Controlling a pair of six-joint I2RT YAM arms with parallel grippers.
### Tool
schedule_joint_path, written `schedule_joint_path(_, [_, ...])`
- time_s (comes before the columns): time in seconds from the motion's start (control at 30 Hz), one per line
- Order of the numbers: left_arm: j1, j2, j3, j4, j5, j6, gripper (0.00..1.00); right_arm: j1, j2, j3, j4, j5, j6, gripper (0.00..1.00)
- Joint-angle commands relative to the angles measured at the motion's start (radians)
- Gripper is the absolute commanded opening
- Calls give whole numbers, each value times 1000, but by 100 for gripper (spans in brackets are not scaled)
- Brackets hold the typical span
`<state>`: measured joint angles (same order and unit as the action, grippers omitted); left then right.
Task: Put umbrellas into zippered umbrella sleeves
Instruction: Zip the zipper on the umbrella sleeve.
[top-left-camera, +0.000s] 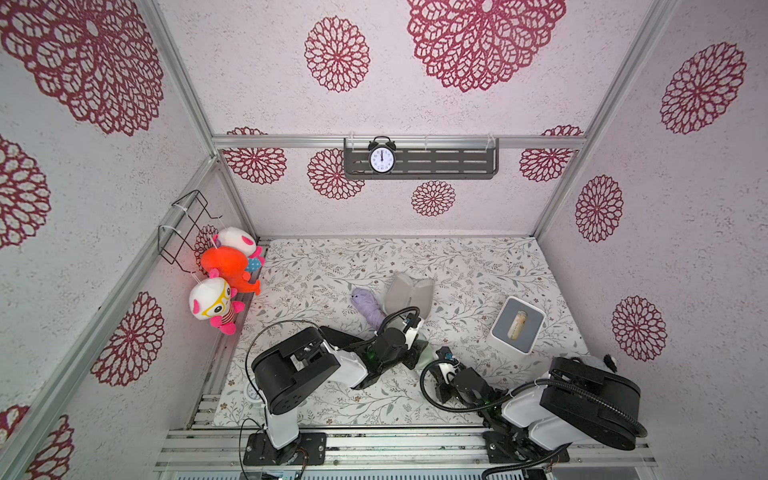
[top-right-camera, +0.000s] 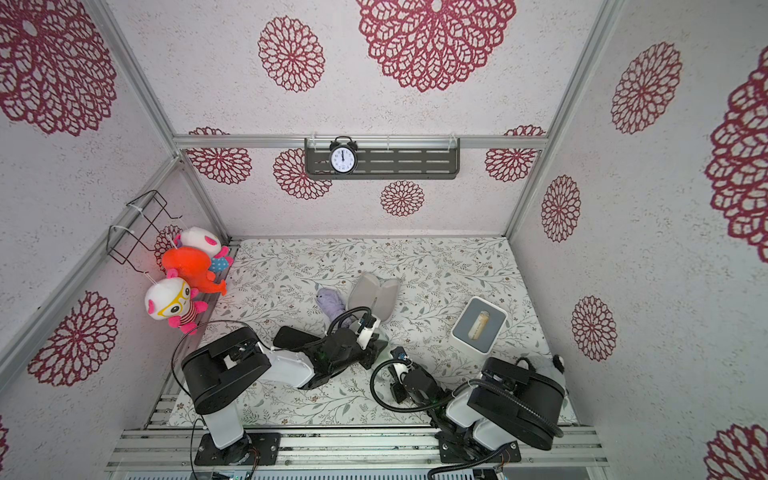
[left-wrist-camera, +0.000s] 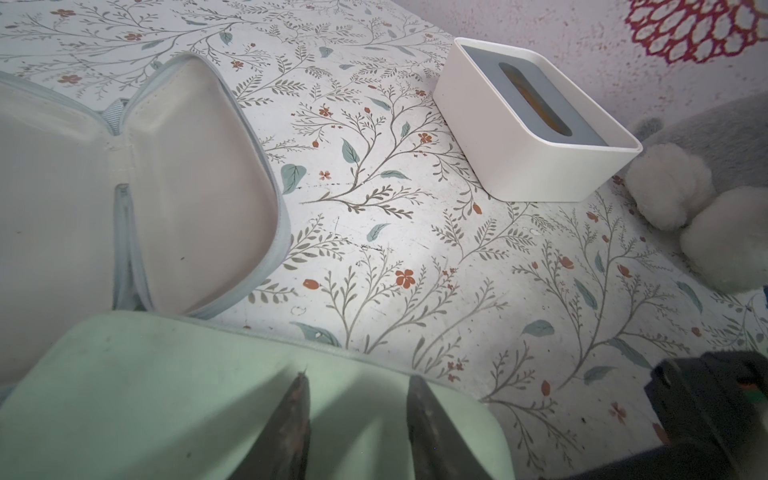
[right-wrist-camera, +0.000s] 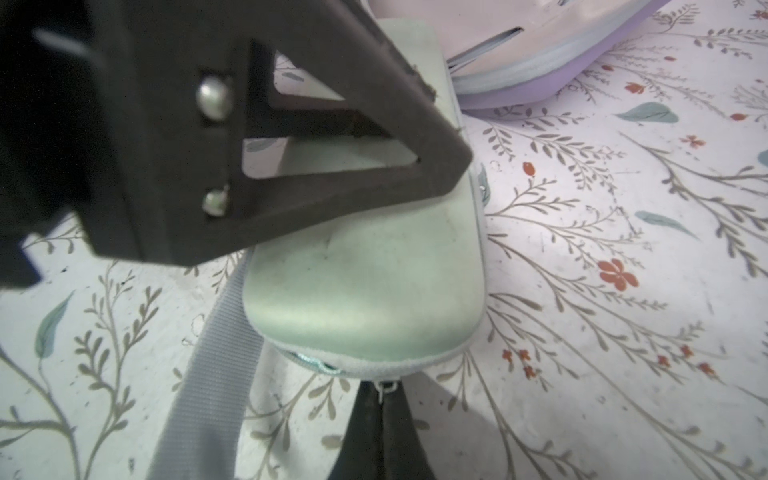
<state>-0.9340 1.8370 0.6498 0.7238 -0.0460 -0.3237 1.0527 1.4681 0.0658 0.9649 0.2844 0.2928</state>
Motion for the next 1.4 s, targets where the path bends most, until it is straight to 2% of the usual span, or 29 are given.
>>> schedule_joint_path(0.0, [7,43,-26,-45,-22,-42,36,46,23,11,-94,-40,28,0])
schedule_joint_path(0.23, [3,94,-18,-64,-24,-83,23,99,-39,32,-202,6,73,0])
schedule_joint_path(0.5, [0,117,-19,-70,-51,-139,21,147,-105,48,-204,21,114,0])
schedule_joint_path(0.7, [-1,117,-15,-83,-57,-159,19,147,4,107,-81,-40,133,0])
schedule_joint_path(0.83, [-2,117,-23,-59,-55,-181,18,182,64,160,-15,-84,141,0])
schedule_joint_path(0.97, [-1,117,-39,-17,-36,-194,18,184,103,207,-43,-85,146,0])
schedule_joint_path(1.13, [5,39,-64,5,-2,-203,22,175,16,138,-140,3,176,0])
schedule_joint_path(1.23, [8,-58,-67,-19,16,-198,28,171,-53,101,-251,37,195,0])
schedule_joint_path(1.37, [7,-156,-6,-158,32,-150,41,170,-159,52,-370,83,215,0])
